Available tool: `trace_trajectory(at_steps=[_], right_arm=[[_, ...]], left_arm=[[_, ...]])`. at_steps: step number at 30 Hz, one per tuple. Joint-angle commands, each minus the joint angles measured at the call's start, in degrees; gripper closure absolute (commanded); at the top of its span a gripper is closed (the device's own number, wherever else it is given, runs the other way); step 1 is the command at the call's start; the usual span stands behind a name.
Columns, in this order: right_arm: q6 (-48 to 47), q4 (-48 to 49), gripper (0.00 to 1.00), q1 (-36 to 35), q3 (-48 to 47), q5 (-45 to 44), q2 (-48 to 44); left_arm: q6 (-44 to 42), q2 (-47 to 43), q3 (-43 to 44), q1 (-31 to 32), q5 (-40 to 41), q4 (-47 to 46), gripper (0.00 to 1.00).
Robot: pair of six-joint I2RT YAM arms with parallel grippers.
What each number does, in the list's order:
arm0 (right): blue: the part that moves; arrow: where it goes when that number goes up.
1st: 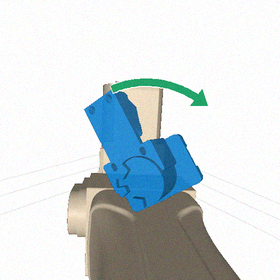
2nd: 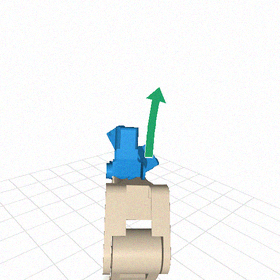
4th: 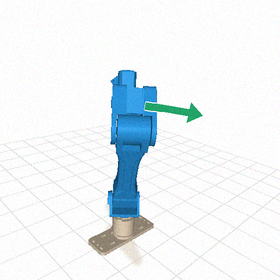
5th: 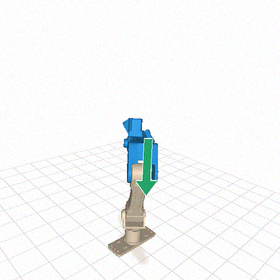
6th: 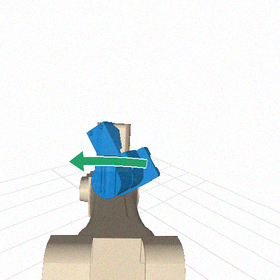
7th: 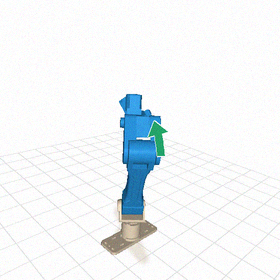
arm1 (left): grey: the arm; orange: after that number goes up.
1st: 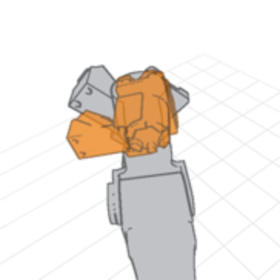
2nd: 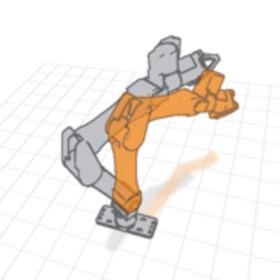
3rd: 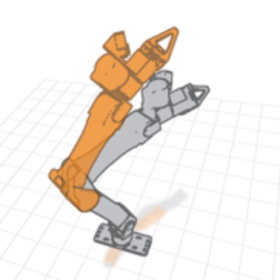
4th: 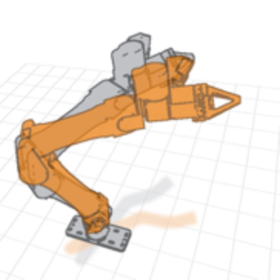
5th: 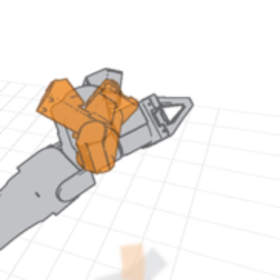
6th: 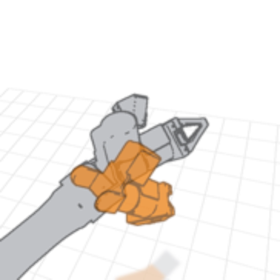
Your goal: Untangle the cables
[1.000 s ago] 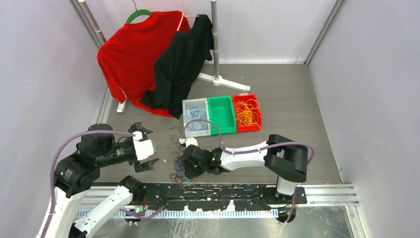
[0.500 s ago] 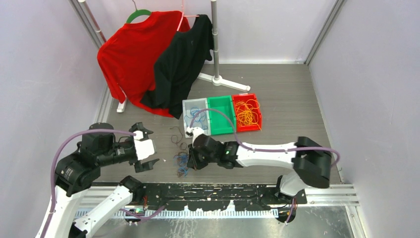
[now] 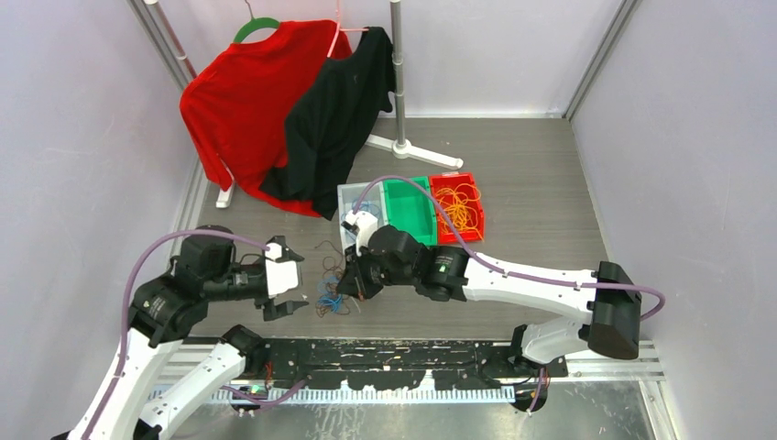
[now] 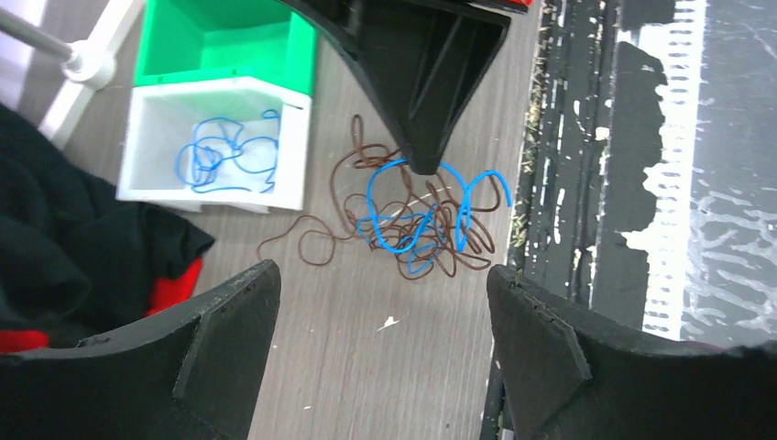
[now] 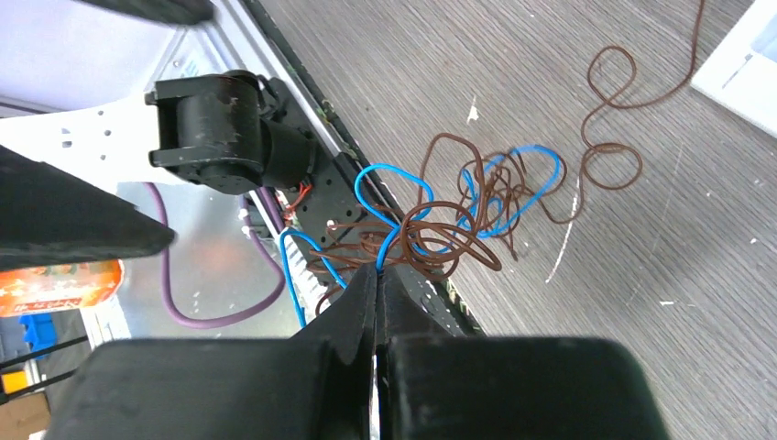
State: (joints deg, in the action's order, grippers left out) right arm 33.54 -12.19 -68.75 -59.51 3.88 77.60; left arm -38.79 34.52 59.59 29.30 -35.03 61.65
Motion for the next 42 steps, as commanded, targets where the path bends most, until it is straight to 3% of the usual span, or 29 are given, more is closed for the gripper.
trace_trajectory(at_steps=[1, 8, 15, 21, 32, 38, 42], right_arm=[[0.0, 2.9, 0.99, 0.3, -3.1, 2.3, -1.7], [1.1, 5.7, 0.99, 0.3, -3.8, 3.1, -0.1], [2.3, 7.1, 0.99, 1.0, -4.5, 3.7, 1.3], [3.2, 7.0, 0.99, 1.1, -4.9, 4.1, 2.2], [6.5, 10.7, 0.99, 2.2, -2.8, 5.4, 1.4], [6.8, 11.1, 0.99, 2.2, -1.8, 6.0, 1.6], [7.4, 11.4, 0.97, 2.4, 0.4, 5.6, 1.2]], left_arm=[[-0.8, 0.7, -2.1, 0.0, -5.7, -3.5, 0.18], [-4.7, 1.3, -5.4, 0.0, -8.2, -2.6, 0.24], [-8.5, 3.6, -4.8, 0.0, -10.4, 3.1, 0.35], [-6.8, 2.8, -6.6, 0.0, -8.2, -2.3, 0.71], [-5.5, 2.5, -7.8, 0.0, -7.1, -2.5, 0.71], [-5.2, 0.6, -7.8, 0.0, -3.3, -8.2, 0.99], [-4.8, -1.2, -6.2, 0.0, 0.2, -13.3, 1.0]])
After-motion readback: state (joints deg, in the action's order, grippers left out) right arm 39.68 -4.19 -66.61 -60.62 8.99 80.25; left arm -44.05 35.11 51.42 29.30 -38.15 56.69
